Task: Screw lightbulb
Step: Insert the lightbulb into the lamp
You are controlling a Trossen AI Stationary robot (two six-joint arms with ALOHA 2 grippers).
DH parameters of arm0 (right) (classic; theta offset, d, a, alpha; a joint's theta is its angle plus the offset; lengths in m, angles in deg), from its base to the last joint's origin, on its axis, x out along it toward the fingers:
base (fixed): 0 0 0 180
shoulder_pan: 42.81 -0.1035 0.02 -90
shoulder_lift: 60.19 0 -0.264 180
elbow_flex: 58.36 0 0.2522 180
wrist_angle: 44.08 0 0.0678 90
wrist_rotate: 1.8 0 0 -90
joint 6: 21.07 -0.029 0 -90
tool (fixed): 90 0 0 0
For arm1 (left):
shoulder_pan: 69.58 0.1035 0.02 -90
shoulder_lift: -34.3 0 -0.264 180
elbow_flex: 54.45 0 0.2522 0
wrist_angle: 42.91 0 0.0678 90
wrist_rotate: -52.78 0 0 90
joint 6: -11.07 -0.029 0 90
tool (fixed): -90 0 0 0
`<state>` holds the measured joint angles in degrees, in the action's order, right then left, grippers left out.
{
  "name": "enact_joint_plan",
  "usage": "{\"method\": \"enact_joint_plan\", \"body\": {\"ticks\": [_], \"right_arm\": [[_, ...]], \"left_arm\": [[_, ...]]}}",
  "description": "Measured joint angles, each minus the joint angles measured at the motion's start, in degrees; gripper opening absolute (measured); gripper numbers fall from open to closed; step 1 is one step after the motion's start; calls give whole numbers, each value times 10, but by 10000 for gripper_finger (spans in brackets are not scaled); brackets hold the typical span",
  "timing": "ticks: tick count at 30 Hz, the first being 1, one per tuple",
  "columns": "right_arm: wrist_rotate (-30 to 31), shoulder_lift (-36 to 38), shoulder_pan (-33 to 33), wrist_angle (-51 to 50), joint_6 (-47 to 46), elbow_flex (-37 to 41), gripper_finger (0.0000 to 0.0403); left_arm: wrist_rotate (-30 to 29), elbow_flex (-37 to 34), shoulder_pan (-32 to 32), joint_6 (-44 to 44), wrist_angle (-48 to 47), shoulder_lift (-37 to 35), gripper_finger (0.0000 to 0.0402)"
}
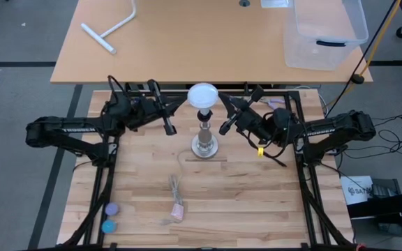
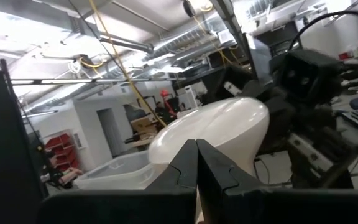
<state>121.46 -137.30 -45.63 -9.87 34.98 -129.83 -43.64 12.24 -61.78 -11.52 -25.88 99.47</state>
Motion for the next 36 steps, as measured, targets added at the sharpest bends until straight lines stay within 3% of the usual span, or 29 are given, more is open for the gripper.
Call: {"method": "enact_joint_plan", "body": {"ticks": [24,36], "right_arm": [[-2,-2,-40,-67,2,0,0],[88,-2,-29,-102,-3,0,0]], "left_arm": [[2,2,50,11,26,36,0],[-15,2,41,-14,40,-8,0]]}}
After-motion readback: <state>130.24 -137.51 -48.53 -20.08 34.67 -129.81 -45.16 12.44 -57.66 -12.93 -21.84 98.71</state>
